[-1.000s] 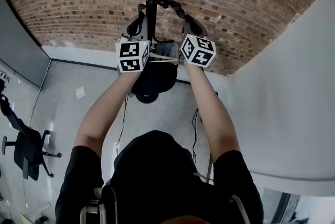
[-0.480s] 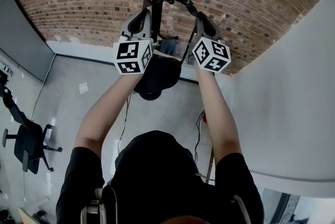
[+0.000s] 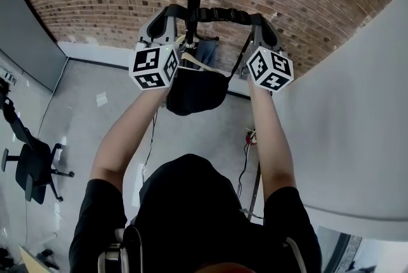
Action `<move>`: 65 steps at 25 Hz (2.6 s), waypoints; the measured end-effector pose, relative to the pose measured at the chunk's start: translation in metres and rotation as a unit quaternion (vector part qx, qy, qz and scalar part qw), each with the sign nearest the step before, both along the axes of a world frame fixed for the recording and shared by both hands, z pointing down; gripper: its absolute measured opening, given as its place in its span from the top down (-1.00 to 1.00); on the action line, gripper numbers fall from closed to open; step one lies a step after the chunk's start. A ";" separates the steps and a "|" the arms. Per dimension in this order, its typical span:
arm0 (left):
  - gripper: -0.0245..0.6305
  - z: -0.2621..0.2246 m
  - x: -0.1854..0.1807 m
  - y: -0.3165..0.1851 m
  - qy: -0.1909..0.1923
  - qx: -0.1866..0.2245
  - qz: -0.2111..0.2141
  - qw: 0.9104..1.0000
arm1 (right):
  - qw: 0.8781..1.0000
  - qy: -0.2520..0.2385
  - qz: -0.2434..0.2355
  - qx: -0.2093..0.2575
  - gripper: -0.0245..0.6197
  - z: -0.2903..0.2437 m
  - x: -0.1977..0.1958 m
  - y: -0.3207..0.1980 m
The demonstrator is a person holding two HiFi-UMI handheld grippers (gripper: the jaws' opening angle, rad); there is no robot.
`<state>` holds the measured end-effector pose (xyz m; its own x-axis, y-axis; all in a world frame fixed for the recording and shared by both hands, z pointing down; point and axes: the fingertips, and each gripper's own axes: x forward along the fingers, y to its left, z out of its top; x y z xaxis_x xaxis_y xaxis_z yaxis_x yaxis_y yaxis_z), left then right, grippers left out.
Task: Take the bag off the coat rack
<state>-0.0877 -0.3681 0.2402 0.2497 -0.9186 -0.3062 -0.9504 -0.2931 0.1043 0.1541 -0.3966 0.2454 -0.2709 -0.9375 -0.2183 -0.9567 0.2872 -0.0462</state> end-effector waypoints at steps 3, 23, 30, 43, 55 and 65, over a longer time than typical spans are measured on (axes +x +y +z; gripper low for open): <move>0.85 0.006 -0.007 0.006 -0.001 -0.007 0.002 1.000 | 1.000 0.007 -0.005 -0.006 0.86 0.008 0.002 0.009; 0.85 -0.001 -0.027 0.074 0.013 0.016 0.040 0.999 | 0.998 0.050 -0.002 0.035 0.86 -0.009 -0.017 0.104; 0.85 0.001 -0.028 0.089 0.006 0.015 0.054 0.998 | 0.999 0.024 -0.001 0.023 0.86 -0.001 -0.017 0.117; 0.85 -0.001 -0.036 0.131 0.034 0.011 0.084 0.996 | 0.998 0.032 -0.012 0.046 0.86 -0.012 -0.027 0.159; 0.85 0.019 -0.042 0.157 0.028 0.004 0.089 0.996 | 0.999 0.032 -0.024 0.031 0.86 0.013 -0.034 0.197; 0.85 0.038 -0.043 0.181 0.034 -0.016 0.102 0.994 | 0.998 0.060 -0.030 0.020 0.85 0.031 -0.037 0.233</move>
<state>-0.1303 -0.1873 0.2784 0.4112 -0.8606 -0.3004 -0.8622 -0.4741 0.1781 0.1174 -0.1633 0.2768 -0.3518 -0.9105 -0.2175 -0.9361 0.3426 0.0799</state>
